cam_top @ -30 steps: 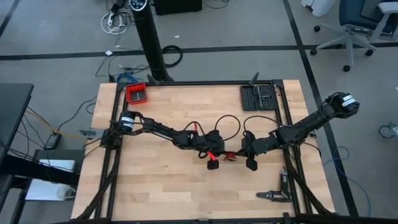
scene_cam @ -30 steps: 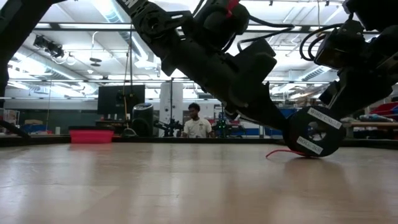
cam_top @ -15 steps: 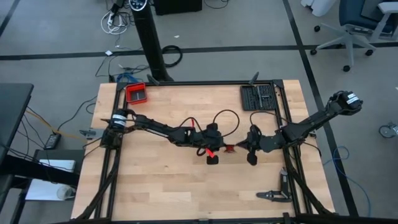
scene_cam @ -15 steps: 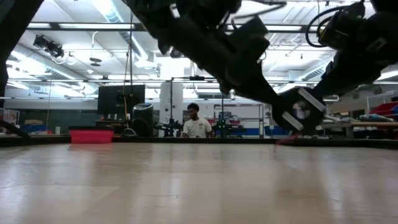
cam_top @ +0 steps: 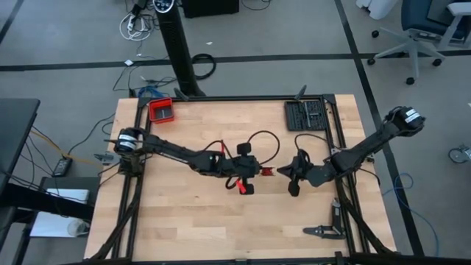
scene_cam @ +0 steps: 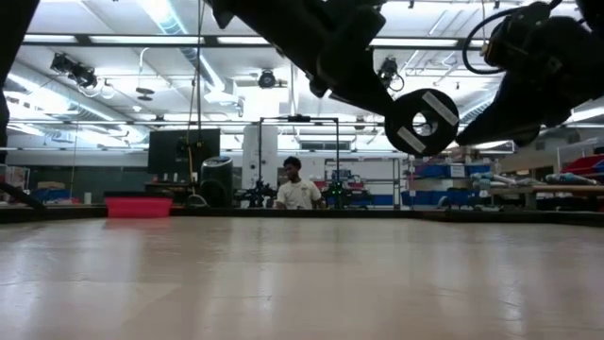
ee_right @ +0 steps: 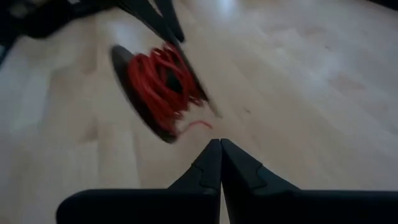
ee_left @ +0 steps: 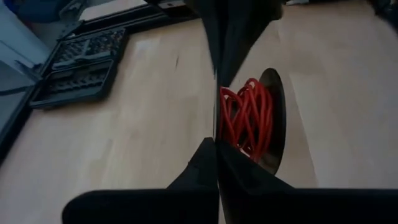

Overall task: Coil cords
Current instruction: Uncoil the red wire from the spool

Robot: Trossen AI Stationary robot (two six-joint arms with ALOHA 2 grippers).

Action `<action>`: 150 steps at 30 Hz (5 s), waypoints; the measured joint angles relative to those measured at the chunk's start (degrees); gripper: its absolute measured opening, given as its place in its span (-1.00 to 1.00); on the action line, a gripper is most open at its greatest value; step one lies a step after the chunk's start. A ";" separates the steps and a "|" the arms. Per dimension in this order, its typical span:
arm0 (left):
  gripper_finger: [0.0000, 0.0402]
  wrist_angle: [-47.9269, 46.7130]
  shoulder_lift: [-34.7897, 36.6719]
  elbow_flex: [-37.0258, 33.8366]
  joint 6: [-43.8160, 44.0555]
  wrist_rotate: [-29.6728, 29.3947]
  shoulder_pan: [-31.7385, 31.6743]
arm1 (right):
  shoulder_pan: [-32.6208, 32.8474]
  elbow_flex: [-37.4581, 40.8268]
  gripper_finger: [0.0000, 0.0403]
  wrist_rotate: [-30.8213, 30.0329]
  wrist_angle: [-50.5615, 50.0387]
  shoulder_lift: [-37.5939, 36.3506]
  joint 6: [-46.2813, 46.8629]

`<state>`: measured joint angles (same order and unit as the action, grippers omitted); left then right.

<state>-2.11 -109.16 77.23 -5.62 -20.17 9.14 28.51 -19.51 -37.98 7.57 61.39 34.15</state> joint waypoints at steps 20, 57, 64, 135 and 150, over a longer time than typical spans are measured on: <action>-1.00 11.78 15.53 -11.43 -2.96 3.49 3.16 | 1.54 0.00 -0.96 -0.15 8.19 8.39 -1.25; -1.00 33.06 30.97 -32.63 4.14 12.95 -3.42 | -5.81 -26.49 -0.80 2.93 -6.86 10.71 -27.13; -1.00 29.98 31.89 -32.63 4.12 11.47 -3.40 | -4.78 -26.49 -0.74 2.69 -7.18 10.27 -28.46; -1.00 26.01 31.72 -32.63 4.43 4.14 -3.62 | -1.13 -26.47 -1.00 -18.17 15.36 15.47 -50.61; -1.00 30.65 30.60 -32.61 7.51 -6.94 -3.42 | -2.52 -26.47 -1.00 4.09 16.25 19.47 -46.15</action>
<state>28.54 -78.56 44.62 1.89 -27.11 5.72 25.99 -45.98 -33.89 23.82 80.86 -12.00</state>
